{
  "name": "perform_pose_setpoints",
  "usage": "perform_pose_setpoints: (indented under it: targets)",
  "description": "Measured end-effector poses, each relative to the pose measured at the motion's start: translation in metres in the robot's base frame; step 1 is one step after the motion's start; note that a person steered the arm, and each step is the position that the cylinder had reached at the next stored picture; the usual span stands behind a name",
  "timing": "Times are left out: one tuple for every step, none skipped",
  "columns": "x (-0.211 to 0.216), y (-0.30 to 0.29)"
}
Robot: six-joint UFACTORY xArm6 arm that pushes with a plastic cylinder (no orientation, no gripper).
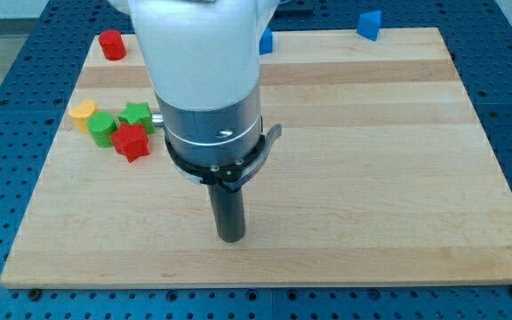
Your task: Move the arm to the bottom left of the board
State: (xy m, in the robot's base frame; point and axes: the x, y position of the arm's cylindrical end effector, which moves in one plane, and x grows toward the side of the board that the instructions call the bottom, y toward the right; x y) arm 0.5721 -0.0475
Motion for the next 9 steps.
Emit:
perform_pose_setpoints:
  targets:
    - [0.031, -0.033]
    - [0.031, -0.034]
    - [0.043, -0.059]
    - [0.046, -0.059]
    - [0.046, -0.063]
    - [0.043, -0.064]
    - [0.047, -0.111]
    - [0.047, -0.111]
    - [0.044, -0.111]
